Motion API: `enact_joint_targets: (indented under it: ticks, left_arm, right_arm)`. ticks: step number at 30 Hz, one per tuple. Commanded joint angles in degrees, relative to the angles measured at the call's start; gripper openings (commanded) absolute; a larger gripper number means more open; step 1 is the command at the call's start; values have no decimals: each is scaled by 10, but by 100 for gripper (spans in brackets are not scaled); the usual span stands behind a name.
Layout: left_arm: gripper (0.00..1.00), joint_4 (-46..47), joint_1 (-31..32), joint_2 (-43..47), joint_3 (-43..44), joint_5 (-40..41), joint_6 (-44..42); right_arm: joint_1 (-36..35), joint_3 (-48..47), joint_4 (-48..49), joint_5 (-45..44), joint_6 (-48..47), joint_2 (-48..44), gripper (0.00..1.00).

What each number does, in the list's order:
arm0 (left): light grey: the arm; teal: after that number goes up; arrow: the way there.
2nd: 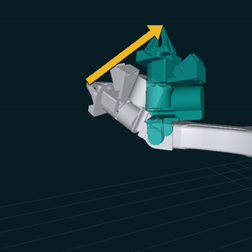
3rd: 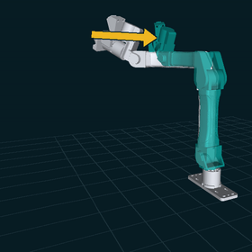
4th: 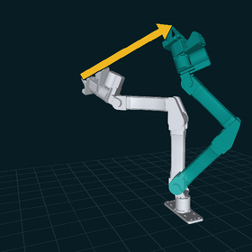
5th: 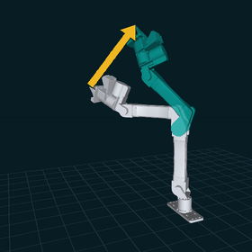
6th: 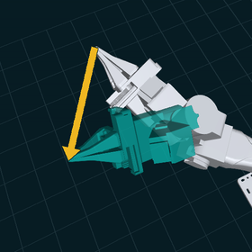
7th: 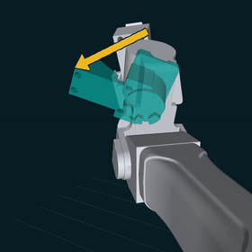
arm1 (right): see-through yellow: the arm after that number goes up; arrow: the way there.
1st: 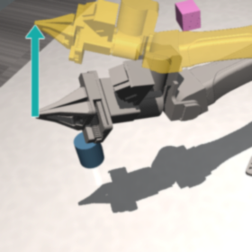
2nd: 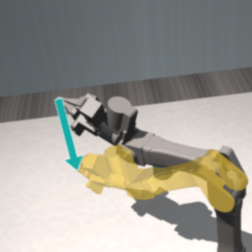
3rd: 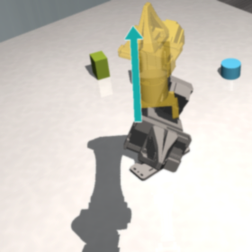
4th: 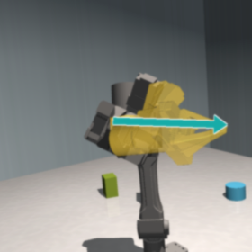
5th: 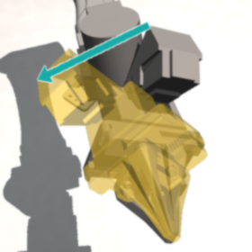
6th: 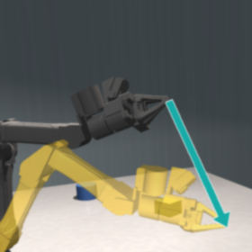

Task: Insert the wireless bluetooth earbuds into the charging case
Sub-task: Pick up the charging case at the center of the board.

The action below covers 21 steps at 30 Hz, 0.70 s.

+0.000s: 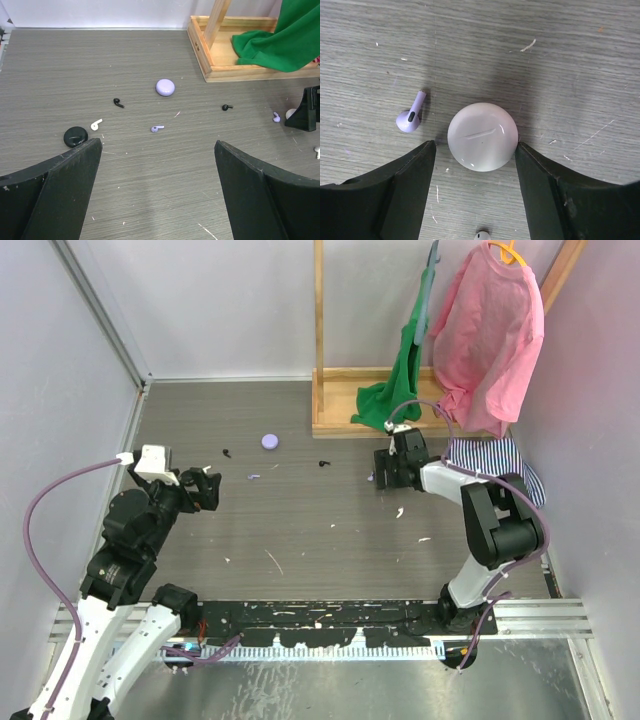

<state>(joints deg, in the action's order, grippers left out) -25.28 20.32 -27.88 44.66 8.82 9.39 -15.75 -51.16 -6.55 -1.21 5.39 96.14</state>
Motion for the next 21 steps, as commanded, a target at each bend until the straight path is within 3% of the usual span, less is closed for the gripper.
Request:
enact_joint_targets:
  ticks: [1,21]
  left_arm:
    - [98,24,3,1,14,-10,-3]
    - [98,26,3,0,14,-24,-1]
  right_arm:
    - [-8,-22,-4,-28,-20,3,70]
    - [-7,-60,-46,0,-72,55,70]
